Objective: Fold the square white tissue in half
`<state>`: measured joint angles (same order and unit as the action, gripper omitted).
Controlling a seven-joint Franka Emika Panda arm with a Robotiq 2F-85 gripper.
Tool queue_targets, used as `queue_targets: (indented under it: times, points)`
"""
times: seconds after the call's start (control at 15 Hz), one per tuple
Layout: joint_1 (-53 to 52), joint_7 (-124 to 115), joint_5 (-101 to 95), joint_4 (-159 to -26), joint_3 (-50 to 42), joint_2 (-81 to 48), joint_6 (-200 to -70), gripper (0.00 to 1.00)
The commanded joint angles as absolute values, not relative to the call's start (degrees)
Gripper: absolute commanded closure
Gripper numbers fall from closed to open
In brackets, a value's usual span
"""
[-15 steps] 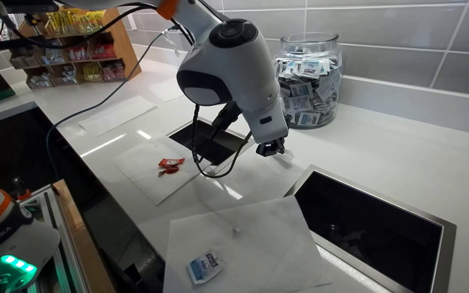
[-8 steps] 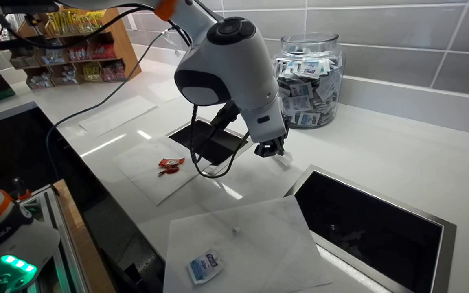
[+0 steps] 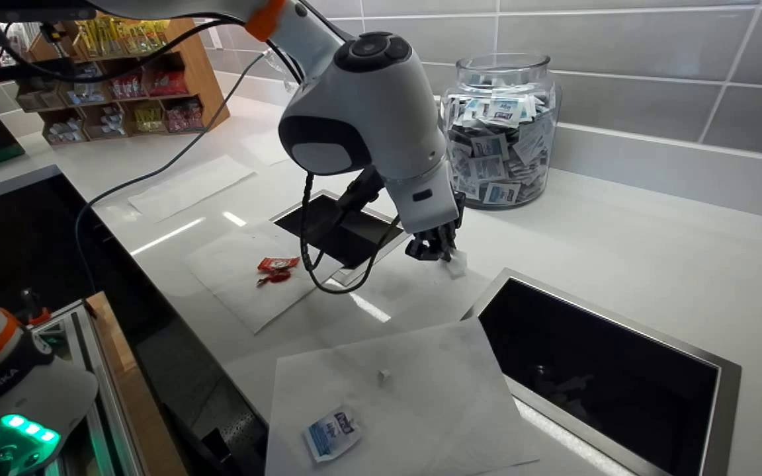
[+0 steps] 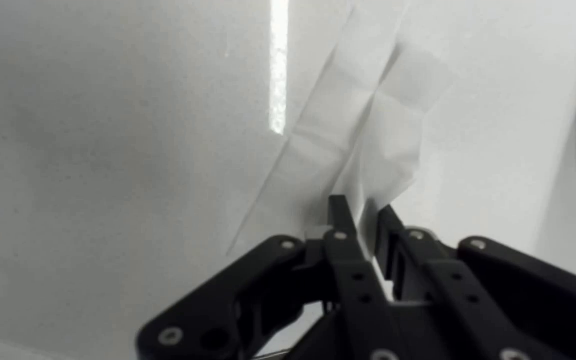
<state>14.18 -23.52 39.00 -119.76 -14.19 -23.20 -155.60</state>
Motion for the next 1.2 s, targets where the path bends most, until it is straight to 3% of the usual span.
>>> queue_targets:
  times: [0.0,0.47,0.73,1.13]
  points:
    - [13.39,-25.09,35.85,-122.93,-14.83,-20.42,-155.25,0.51]
    - [13.4,-25.85,30.46,-124.83,-15.08,-18.48,-151.38,0.01]
    - [13.67,-26.66,27.79,-125.1,-15.02,-17.99,-148.6,0.0]
    - [13.1,-25.2,20.41,-125.35,-17.17,-16.28,-155.05,0.0]
